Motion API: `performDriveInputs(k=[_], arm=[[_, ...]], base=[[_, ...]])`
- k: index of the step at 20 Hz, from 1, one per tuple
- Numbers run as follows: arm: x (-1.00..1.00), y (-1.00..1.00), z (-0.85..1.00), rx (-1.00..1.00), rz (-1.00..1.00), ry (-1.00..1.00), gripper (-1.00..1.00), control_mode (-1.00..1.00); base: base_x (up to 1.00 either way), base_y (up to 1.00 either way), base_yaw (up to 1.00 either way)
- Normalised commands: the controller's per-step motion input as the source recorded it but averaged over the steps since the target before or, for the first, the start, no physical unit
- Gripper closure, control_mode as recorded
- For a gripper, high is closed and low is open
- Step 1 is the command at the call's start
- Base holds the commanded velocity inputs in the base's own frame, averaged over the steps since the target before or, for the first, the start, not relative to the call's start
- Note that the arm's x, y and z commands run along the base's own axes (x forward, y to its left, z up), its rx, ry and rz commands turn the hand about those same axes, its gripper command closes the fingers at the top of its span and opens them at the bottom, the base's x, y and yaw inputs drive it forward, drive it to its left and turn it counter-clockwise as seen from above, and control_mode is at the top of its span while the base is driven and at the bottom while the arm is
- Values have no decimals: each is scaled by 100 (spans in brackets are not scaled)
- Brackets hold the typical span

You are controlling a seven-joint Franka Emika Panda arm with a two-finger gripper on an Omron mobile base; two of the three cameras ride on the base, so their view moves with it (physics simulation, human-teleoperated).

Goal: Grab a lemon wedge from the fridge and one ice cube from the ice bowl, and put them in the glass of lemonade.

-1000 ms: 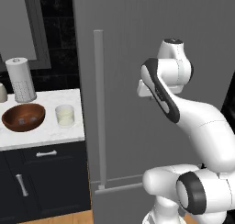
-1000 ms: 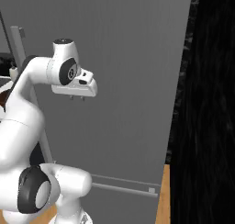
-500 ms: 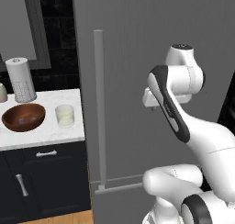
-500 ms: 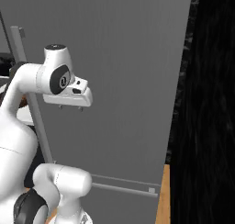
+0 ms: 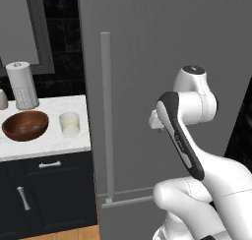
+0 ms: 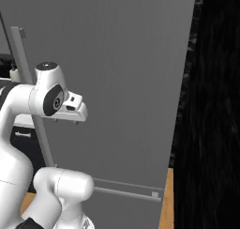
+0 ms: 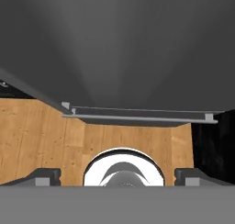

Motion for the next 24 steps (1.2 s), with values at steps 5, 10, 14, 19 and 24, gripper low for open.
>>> performDriveInputs(k=[5,10,14,19,24], arm=[[0,7,-14,0,0,5,-100,-100],[0,3,-4,0,0,0,-100,100],[0,0,0,0,0,0,-100,100],[0,0,0,0,0,0,-100,100],[0,0,0,0,0,0,-100,100]], base=[[0,0,0],[0,58,-3],[0,95,-32],[0,56,-43],[0,12,-35]])
